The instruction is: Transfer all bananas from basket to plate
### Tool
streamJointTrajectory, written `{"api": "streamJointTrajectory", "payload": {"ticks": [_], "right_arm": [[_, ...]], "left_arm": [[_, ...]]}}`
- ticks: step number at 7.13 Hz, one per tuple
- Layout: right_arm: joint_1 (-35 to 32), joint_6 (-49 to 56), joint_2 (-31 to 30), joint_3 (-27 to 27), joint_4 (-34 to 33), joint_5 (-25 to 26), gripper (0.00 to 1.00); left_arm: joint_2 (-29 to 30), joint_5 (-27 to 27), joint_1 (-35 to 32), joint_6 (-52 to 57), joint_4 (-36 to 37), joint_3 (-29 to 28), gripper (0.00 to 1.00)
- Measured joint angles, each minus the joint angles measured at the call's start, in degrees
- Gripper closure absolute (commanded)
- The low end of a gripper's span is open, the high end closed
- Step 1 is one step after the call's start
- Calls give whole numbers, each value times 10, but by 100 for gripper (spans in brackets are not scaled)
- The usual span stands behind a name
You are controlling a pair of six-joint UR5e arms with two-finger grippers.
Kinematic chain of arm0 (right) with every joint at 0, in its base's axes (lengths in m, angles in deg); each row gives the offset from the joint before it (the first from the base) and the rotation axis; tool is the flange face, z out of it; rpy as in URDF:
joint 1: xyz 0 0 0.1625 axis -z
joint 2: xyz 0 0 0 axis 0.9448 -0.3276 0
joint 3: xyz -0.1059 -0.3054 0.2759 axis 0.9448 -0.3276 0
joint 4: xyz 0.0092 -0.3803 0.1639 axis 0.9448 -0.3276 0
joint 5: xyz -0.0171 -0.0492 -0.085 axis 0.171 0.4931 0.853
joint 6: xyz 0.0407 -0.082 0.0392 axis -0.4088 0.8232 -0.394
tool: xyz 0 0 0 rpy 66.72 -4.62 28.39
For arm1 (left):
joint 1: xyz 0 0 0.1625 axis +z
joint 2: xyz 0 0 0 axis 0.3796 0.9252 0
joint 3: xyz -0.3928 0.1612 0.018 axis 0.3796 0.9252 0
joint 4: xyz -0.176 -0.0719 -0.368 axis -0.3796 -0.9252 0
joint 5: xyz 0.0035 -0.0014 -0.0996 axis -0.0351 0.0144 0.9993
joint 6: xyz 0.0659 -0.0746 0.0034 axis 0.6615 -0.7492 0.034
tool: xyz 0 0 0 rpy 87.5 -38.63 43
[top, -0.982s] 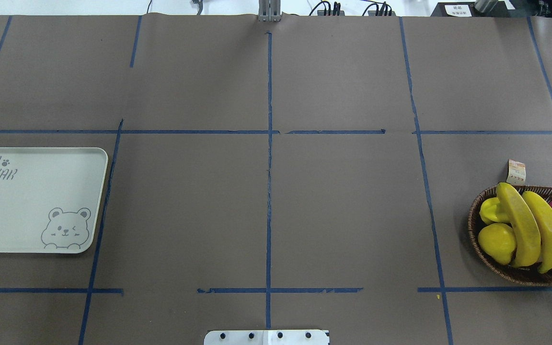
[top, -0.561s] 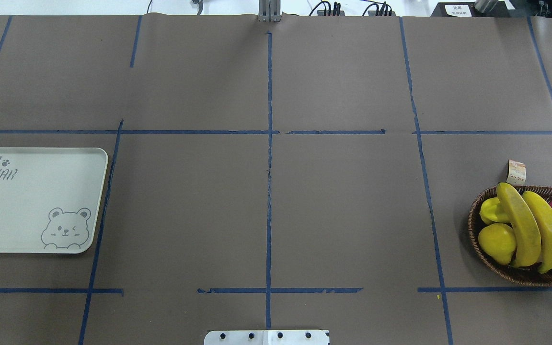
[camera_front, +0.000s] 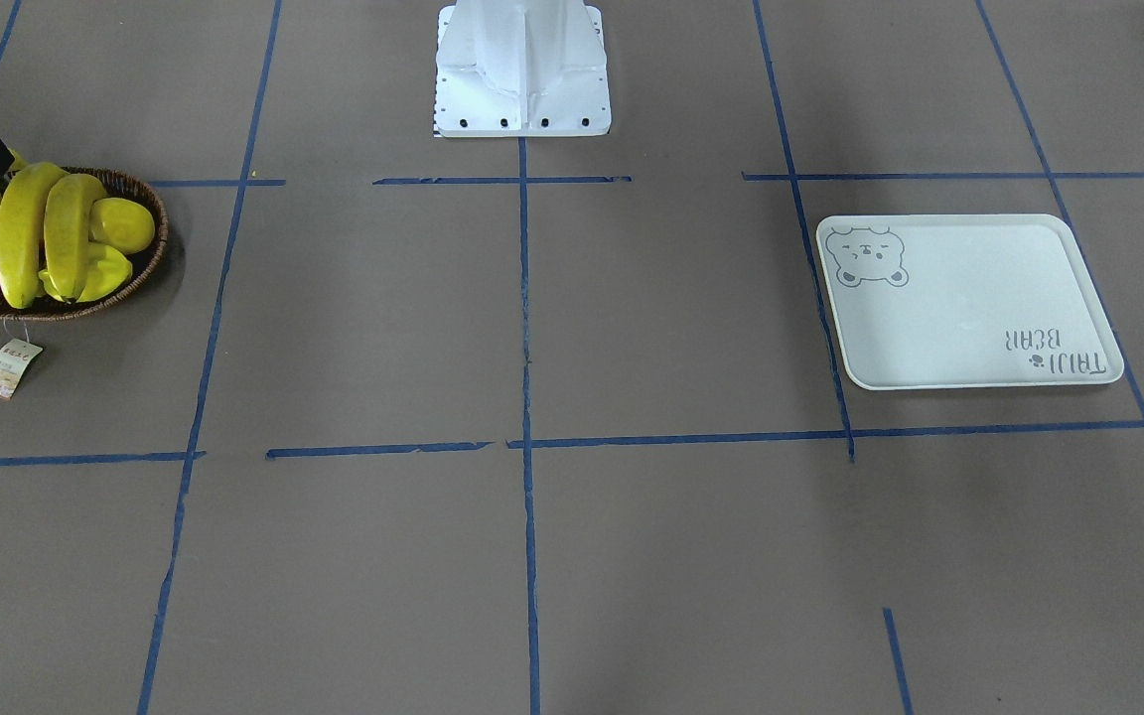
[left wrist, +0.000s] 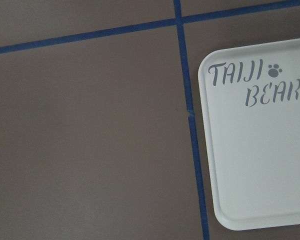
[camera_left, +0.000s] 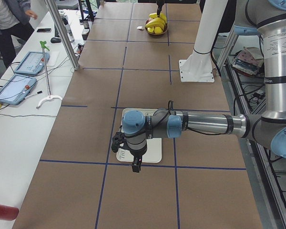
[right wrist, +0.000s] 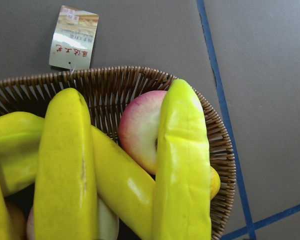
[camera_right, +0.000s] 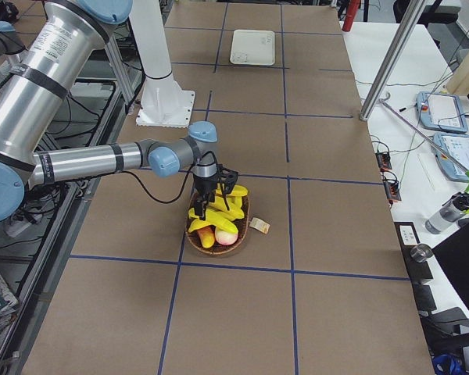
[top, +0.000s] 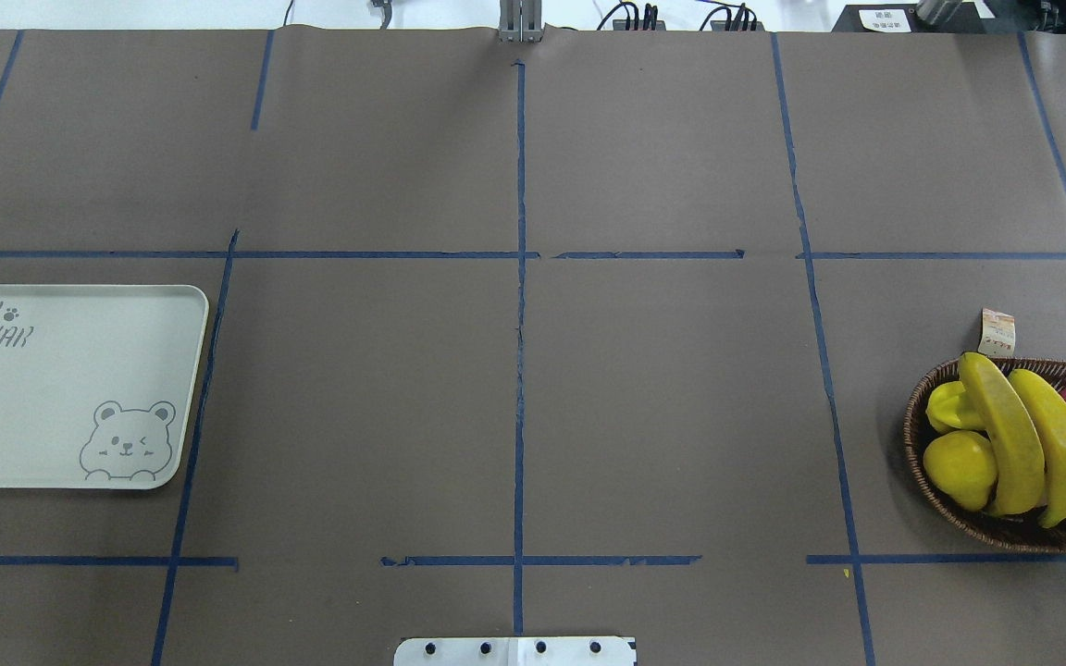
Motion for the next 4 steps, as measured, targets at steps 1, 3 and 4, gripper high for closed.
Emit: {"api": "streamJointTrajectory", "payload": {"ticks": [1,3,4], "right_arm": [[4,-1,-5,-1,-1,-1,16],[14,-2,-14,-1,-3,-3,22],[21,-2,-15,-2,-4,-3,29]], "left_arm": [[0,0,0,0,1,0,0],[0,0,0,0,2,0,0],[0,0,0,0,3,-1,0]]}}
